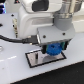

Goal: Insert the blue gear onto the right peg, followed by the red gear

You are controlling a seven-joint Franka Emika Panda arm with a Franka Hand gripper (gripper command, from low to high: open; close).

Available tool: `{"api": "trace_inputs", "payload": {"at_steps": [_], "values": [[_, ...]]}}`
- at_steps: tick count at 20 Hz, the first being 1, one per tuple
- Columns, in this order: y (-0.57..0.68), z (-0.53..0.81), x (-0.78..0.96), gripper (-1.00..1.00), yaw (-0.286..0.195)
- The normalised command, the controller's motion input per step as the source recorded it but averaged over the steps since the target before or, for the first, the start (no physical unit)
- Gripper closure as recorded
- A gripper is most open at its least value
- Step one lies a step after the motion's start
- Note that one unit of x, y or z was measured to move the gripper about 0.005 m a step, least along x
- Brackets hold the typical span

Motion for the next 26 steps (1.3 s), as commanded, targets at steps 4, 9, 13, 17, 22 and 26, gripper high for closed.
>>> {"api": "trace_inputs", "payload": {"at_steps": [4,9,13,17,22,26], "values": [[0.02,0.22,0.07,1.0,0.0],[-0.1,-0.16,0.05,1.0,0.0],[-0.12,-0.33,0.11,1.0,0.0],[-0.01,-0.22,0.1,1.0,0.0],[0.04,-0.05,0.05,1.0,0.0],[0.12,0.26,-0.01,-1.0,0.0]]}}
